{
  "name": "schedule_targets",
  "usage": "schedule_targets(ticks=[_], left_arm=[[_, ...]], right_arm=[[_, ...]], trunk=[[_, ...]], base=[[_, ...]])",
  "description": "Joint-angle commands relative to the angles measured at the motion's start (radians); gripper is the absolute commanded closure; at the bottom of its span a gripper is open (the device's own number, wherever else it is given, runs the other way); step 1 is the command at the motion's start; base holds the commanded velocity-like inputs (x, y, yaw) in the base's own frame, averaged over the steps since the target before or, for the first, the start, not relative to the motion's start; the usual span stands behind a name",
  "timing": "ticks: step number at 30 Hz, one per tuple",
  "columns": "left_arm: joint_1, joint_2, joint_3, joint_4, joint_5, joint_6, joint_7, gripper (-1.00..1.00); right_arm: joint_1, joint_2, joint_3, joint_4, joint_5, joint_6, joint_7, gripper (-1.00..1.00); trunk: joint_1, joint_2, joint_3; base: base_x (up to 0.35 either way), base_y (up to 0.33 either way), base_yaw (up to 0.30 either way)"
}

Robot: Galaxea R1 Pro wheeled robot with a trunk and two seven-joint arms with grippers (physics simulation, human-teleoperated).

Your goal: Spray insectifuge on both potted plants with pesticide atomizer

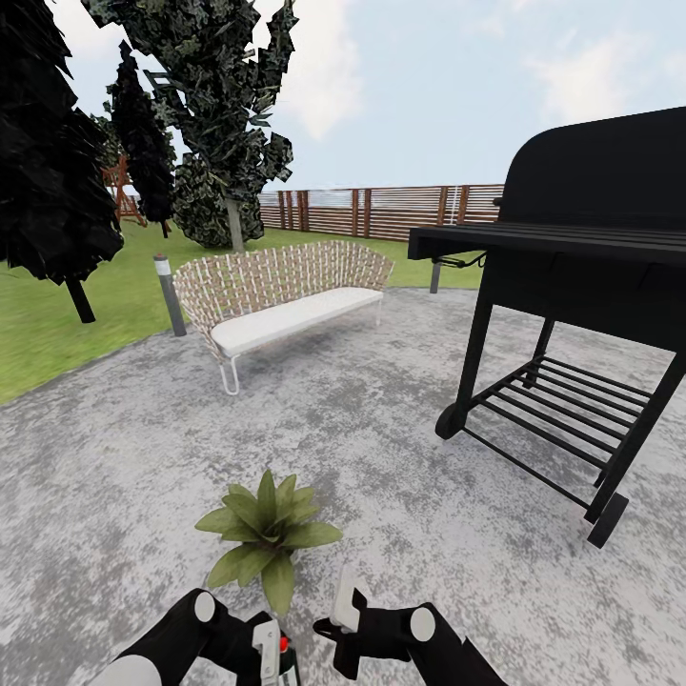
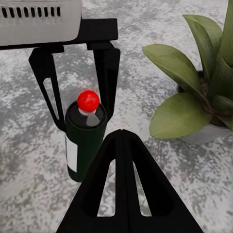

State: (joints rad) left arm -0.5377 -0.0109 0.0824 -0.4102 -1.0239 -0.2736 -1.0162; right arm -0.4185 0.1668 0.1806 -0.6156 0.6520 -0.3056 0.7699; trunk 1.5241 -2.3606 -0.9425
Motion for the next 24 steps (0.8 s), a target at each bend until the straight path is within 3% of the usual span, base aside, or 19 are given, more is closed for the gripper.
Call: schedule_targets(ticks=[1,24], left_arm=[[-0.001,-0.002,0.008,-0.001,-0.007,-0.007,-0.005,1.00],[-0.002,-0.043,0.005,-0.002,0.002,-0.032,-0.009,1.00]], right_arm=[[0.000,0.000,-0.001,0.000,0.010,-0.006,0.000,1.00],[0.000,-0.001,-0.001,0.001,0.011,-0.006,0.000,1.00]], trunk=[[0.000,0.000,-0.001],[0.000,0.000,-0.001]], base=[[0.000,0.000,0.000],[0.000,0.000,0.000]])
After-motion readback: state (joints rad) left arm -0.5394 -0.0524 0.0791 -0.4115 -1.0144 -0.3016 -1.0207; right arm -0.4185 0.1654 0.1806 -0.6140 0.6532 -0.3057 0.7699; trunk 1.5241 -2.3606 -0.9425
